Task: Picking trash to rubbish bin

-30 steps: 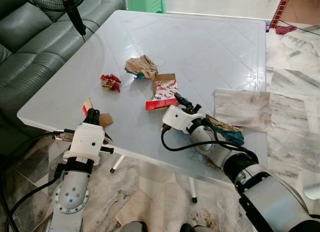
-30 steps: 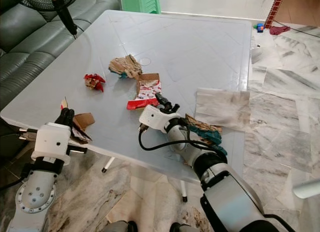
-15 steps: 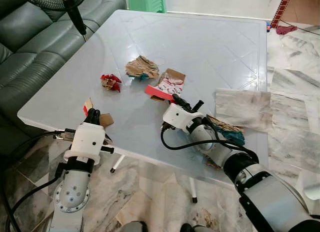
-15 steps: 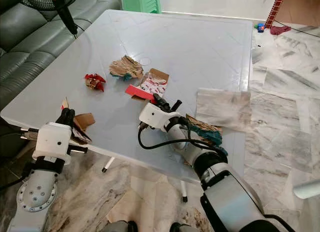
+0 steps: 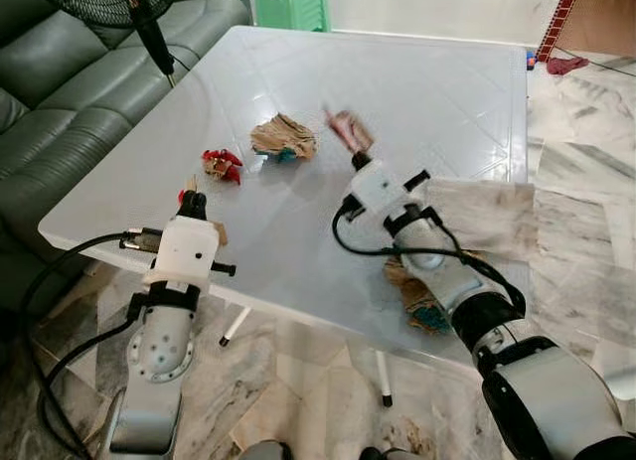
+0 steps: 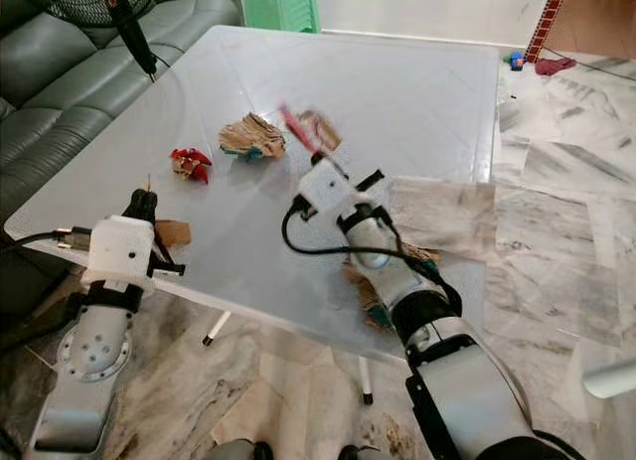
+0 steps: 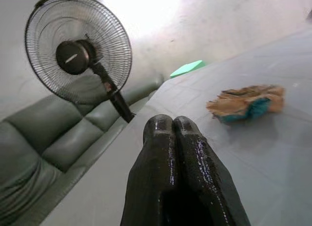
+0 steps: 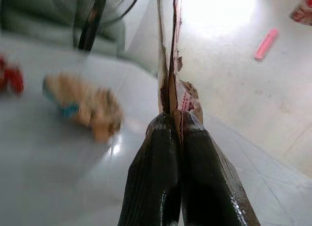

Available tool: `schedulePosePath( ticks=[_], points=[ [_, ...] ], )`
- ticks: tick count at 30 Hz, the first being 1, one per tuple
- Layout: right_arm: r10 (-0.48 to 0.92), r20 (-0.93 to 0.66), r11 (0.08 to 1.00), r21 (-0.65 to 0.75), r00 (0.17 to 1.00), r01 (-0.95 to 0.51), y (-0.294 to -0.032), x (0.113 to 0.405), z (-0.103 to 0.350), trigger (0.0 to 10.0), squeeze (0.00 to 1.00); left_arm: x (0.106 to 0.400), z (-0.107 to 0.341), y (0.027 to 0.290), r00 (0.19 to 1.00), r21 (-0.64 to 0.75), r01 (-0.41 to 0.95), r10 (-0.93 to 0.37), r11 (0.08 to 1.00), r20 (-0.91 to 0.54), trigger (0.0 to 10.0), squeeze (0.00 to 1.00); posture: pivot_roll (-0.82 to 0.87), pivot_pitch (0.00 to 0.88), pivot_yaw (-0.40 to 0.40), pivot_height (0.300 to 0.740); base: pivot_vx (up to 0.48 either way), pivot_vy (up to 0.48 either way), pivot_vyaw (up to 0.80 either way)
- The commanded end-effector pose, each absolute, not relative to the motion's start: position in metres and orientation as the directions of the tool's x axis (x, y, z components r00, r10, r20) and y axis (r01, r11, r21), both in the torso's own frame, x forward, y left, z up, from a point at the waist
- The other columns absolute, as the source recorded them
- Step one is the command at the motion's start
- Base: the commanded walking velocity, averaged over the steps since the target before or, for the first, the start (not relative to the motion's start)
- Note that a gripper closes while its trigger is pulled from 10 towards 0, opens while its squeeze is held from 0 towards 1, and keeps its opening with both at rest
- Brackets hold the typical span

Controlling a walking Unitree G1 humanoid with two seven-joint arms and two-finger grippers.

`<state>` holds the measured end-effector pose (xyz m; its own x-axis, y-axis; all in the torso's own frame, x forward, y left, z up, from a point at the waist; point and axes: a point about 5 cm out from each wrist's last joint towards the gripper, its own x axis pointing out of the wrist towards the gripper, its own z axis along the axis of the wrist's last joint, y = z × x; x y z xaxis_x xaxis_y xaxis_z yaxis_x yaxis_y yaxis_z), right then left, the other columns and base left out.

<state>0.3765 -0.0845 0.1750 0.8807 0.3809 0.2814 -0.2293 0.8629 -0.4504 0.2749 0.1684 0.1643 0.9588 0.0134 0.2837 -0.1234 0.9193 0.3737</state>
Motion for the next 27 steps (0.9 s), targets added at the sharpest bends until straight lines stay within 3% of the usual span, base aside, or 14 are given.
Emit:
schedulePosePath(
  ticks=[1,7,10,12,13,18,20,22,24,25,26,27],
  points=[
    [0.358,0.301,0.902,-0.357,0.884,-0.243,-0.087,0.375,0.181,0.0,0.00,0.280,0.163,0.175,0.959,0.331,-0.163,0.070,0.930,0.275,0.0,0.00,0.06,0.000,0.032,0.740,0.000,0.000,0.00],
    [0.322,0.329,0.934,-0.262,0.888,-0.242,-0.093,0.365,0.187,0.0,0.00,0.293,0.165,0.179,0.958,0.225,-0.190,0.130,0.956,0.254,0.0,0.00,0.03,0.000,0.035,0.740,0.000,0.000,0.00],
    [0.275,0.345,0.954,-0.215,0.897,-0.210,-0.108,0.358,0.192,0.0,0.00,0.301,0.168,0.177,0.957,0.155,-0.186,0.143,0.970,0.252,1.0,0.00,0.00,0.000,0.044,0.740,0.000,0.000,0.00],
    [0.269,0.348,0.956,-0.208,0.898,-0.206,-0.112,0.357,0.194,0.0,0.00,0.302,0.169,0.176,0.957,0.140,-0.182,0.143,0.973,0.252,1.1,0.00,0.00,0.000,0.044,0.740,0.000,0.000,0.00],
    [0.254,0.351,0.961,-0.200,0.902,-0.193,-0.117,0.355,0.195,0.0,0.00,0.304,0.171,0.173,0.958,0.113,-0.171,0.138,0.979,0.251,2.0,0.00,0.00,0.000,0.049,0.740,0.000,0.000,0.00],
    [0.163,0.347,0.986,-0.086,0.924,-0.141,-0.135,0.349,0.200,0.0,0.00,0.311,0.176,0.167,0.960,0.048,-0.130,0.114,0.990,0.255,2.6,0.00,-0.01,0.000,0.055,0.740,0.000,0.000,0.00],
    [0.120,0.338,0.992,-0.011,0.933,-0.124,-0.139,0.346,0.205,10.0,0.00,0.314,0.176,0.165,0.965,-0.002,-0.100,0.098,0.995,0.241,3.1,0.00,-0.02,0.000,0.059,0.740,0.000,0.000,0.00],
    [0.089,0.340,0.995,0.012,0.936,-0.099,-0.142,0.345,0.212,10.0,0.00,0.315,0.182,0.159,0.965,-0.066,-0.054,0.069,0.996,0.252,3.1,0.00,-0.03,0.000,0.060,0.740,0.000,0.000,0.00],
    [0.078,0.332,0.996,0.024,0.940,-0.091,-0.143,0.345,0.212,10.0,0.00,0.316,0.186,0.155,0.963,-0.082,-0.044,0.064,0.996,0.261,5.0,0.00,-0.03,0.000,0.059,0.740,0.000,0.000,0.00],
    [0.074,0.328,0.996,0.029,0.942,-0.089,-0.144,0.345,0.212,10.0,0.00,0.316,0.187,0.154,0.963,-0.092,-0.040,0.063,0.995,0.263,5.0,0.00,-0.03,0.000,0.059,0.740,0.000,0.000,0.00],
    [0.072,0.322,0.996,0.032,0.944,-0.087,-0.144,0.345,0.212,10.0,0.00,0.317,0.189,0.152,0.963,-0.093,-0.034,0.058,0.995,0.265,7.1,0.00,-0.03,0.000,0.059,0.740,0.000,0.000,0.00],
    [0.071,0.317,0.996,0.034,0.946,-0.086,-0.144,0.345,0.211,10.0,0.00,0.317,0.189,0.151,0.962,-0.095,-0.030,0.054,0.995,0.266,8.4,0.00,-0.03,0.000,0.057,0.740,0.000,0.000,0.00]
  ],
)
